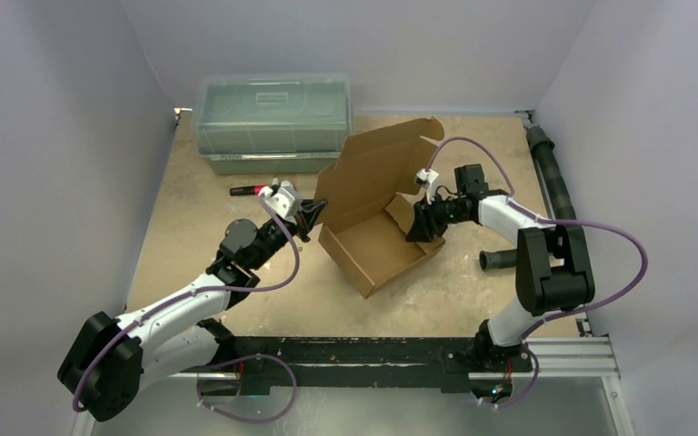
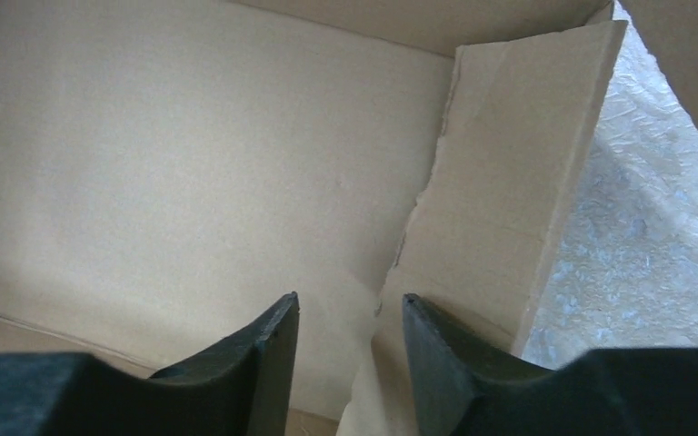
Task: Fold the paper box
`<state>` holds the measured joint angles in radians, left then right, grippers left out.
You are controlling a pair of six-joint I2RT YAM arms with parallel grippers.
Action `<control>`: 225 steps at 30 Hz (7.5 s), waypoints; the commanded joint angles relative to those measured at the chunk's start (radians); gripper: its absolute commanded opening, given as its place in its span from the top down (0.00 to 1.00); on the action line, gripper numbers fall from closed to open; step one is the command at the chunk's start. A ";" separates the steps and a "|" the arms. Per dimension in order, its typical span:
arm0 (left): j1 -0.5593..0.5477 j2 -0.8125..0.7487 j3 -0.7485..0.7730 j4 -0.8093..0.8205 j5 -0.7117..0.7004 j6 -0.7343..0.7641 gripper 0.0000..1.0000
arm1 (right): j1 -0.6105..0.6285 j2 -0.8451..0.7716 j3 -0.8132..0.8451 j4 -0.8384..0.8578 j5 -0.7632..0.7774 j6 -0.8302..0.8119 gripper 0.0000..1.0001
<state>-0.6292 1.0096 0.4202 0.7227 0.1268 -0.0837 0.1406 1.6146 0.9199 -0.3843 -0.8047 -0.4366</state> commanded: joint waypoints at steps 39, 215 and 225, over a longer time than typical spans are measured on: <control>-0.005 -0.028 -0.039 0.051 0.002 -0.027 1.00 | 0.019 -0.080 -0.022 0.133 0.329 -0.042 0.58; -0.021 0.000 0.117 -0.045 0.047 -0.159 1.00 | 0.080 -0.079 -0.027 0.405 0.569 -0.007 0.57; -0.018 0.097 0.182 -0.085 0.047 0.015 1.00 | -0.144 -0.389 -0.016 0.082 0.229 -0.282 0.08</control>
<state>-0.6487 1.0641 0.5323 0.6010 0.1539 -0.1715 0.1528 1.3922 0.8692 -0.1661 -0.3294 -0.5797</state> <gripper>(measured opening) 0.009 0.895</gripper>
